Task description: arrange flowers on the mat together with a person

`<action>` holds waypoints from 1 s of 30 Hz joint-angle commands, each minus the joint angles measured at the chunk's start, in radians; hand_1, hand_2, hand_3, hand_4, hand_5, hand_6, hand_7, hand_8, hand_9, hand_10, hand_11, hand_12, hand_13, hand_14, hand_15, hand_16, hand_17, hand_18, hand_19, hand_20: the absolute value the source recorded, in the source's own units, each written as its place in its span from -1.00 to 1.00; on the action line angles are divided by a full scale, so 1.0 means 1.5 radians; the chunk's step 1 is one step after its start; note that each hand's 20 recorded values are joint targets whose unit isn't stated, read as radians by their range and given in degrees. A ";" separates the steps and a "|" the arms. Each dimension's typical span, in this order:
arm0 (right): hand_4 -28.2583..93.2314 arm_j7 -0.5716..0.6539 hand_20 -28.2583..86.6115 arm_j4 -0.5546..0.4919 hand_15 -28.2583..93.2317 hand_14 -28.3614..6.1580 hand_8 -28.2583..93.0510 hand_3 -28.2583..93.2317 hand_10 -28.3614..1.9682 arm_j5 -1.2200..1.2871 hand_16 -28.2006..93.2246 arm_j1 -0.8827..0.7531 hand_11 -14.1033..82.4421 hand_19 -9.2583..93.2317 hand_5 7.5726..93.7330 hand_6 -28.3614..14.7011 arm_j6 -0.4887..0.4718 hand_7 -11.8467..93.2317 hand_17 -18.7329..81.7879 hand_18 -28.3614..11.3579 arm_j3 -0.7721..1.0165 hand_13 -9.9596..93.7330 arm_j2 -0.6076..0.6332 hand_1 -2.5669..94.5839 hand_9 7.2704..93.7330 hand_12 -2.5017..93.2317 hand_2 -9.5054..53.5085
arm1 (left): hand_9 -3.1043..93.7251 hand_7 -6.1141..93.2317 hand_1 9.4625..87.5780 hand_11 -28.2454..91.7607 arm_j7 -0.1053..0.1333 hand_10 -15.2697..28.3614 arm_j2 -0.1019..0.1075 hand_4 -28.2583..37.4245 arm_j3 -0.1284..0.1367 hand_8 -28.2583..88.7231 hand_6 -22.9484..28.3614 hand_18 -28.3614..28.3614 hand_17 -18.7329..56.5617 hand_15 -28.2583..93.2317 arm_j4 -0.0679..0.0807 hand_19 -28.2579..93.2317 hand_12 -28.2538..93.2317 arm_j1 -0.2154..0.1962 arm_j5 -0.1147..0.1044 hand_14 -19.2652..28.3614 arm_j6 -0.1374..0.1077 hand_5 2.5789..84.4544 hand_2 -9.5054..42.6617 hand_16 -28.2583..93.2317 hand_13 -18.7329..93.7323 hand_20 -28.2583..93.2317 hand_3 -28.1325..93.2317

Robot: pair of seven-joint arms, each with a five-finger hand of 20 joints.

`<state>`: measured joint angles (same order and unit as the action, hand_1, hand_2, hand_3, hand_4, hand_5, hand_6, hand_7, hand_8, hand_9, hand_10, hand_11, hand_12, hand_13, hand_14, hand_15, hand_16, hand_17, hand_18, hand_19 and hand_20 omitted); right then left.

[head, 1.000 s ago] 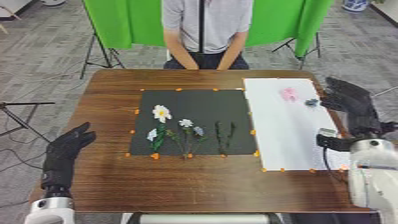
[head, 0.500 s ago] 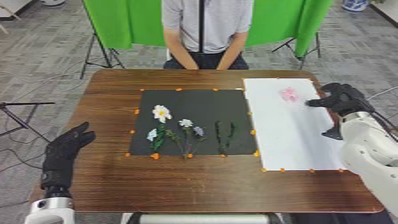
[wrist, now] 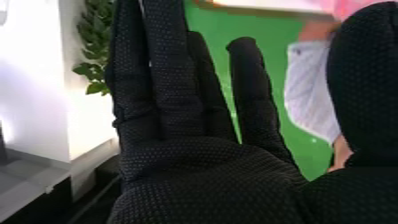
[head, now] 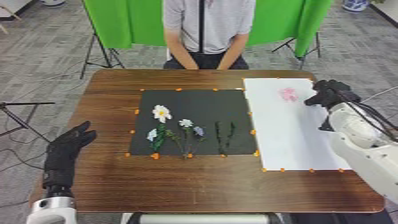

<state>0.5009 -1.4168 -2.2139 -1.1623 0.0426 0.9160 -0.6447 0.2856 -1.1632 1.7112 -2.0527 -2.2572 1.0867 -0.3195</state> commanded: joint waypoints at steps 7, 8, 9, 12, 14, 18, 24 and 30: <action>-0.92 -0.034 0.17 0.040 -0.10 0.19 -0.70 0.62 -0.09 -0.040 -0.15 -0.007 -0.45 0.16 -0.01 0.43 -0.012 -0.47 0.35 -0.33 -0.029 0.69 -0.013 -0.18 0.27 -0.58 -1.00 | 0.11 -0.67 -0.58 -0.21 -0.001 0.38 -0.011 -0.97 0.000 -0.63 0.11 0.39 -0.15 -0.32 -0.001 -0.46 -0.34 -0.011 -0.003 0.52 -0.010 0.17 -0.65 -0.55 0.10 -0.20 0.61; -0.93 -0.039 0.17 0.042 -0.09 0.23 -0.70 0.63 -0.03 -0.044 -0.15 -0.007 -0.44 0.20 0.01 0.46 0.002 -0.46 0.36 -0.32 -0.035 0.71 -0.012 -0.16 0.30 -0.58 -1.00 | 0.11 -0.67 -0.57 -0.21 -0.001 0.38 -0.011 -0.97 0.000 -0.63 0.11 0.39 -0.15 -0.32 -0.001 -0.45 -0.34 -0.011 -0.003 0.52 -0.009 0.17 -0.65 -0.55 0.10 -0.20 0.61; -0.94 -0.045 0.16 0.044 -0.08 0.26 -0.72 0.63 0.01 -0.049 -0.14 -0.007 -0.43 0.23 0.03 0.49 0.014 -0.44 0.37 -0.31 -0.041 0.73 -0.012 -0.15 0.32 -0.58 -1.00 | 0.11 -0.67 -0.57 -0.21 -0.002 0.38 -0.011 -0.97 0.000 -0.63 0.12 0.39 -0.15 -0.32 -0.001 -0.45 -0.34 -0.011 -0.003 0.52 -0.009 0.17 -0.65 -0.55 0.10 -0.20 0.61; -0.96 -0.064 0.14 0.049 -0.05 0.37 -0.73 0.64 0.06 -0.051 -0.12 -0.006 -0.40 0.33 0.11 0.54 0.050 -0.40 0.40 -0.25 -0.057 0.78 -0.010 -0.10 0.40 -0.58 -1.00 | 0.11 -0.67 -0.57 -0.21 0.000 0.38 -0.011 -0.97 0.000 -0.63 0.12 0.39 -0.15 -0.32 -0.001 -0.46 -0.34 -0.011 -0.003 0.52 -0.009 0.17 -0.65 -0.55 0.10 -0.20 0.61; -0.97 -0.078 0.13 0.054 -0.03 0.39 -0.75 0.64 0.11 -0.054 -0.10 -0.008 -0.37 0.38 0.18 0.59 0.073 -0.38 0.41 -0.25 -0.066 0.81 -0.008 -0.07 0.46 -0.57 -1.00 | 0.11 -0.67 -0.57 -0.21 -0.002 0.38 -0.011 -0.97 0.001 -0.63 0.12 0.39 -0.15 -0.31 0.000 -0.46 -0.34 -0.009 -0.003 0.52 -0.008 0.17 -0.65 -0.55 0.10 -0.20 0.61; -0.99 -0.089 0.11 0.065 0.00 0.44 -0.66 0.60 0.16 -0.057 -0.08 -0.011 -0.33 0.46 0.32 0.62 0.131 -0.35 0.41 -0.25 -0.083 0.84 -0.009 0.01 0.55 -0.56 -1.00 | 0.11 -0.67 -0.57 -0.21 -0.001 0.38 -0.012 -0.97 0.002 -0.63 0.12 0.39 -0.15 -0.31 0.000 -0.46 -0.34 -0.010 -0.003 0.52 -0.008 0.17 -0.65 -0.55 0.10 -0.20 0.61; -0.98 -0.094 0.01 0.062 0.04 0.58 -0.51 0.45 0.37 -0.057 -0.04 -0.015 -0.57 0.66 0.67 0.58 0.186 -0.32 0.52 -0.21 -0.086 0.97 -0.004 0.23 0.89 -0.25 -1.00 | 0.11 -0.67 -0.58 -0.21 -0.001 0.38 -0.013 -0.97 0.004 -0.63 0.12 0.39 -0.15 -0.32 -0.003 -0.46 -0.34 -0.015 -0.004 0.53 -0.011 0.17 -0.65 -0.55 0.10 -0.20 0.61; -0.97 -0.039 -0.01 -0.048 0.03 0.60 -0.49 0.45 0.37 -0.029 -0.03 -0.037 -0.59 0.67 0.72 0.55 0.220 -0.33 0.53 -0.19 -0.013 0.99 0.004 0.26 0.93 -0.22 -1.00 | 0.11 -0.67 -0.57 -0.21 -0.002 0.38 -0.012 -0.97 0.006 -0.63 0.12 0.39 -0.15 -0.32 -0.004 -0.46 -0.34 -0.019 -0.005 0.52 -0.012 0.17 -0.65 -0.55 0.10 -0.20 0.61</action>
<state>0.3705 -1.3320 -2.2833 -1.1767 0.3314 0.8120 -0.6546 0.2864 -1.1722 1.7148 -2.0546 -2.2654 1.0852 -0.3252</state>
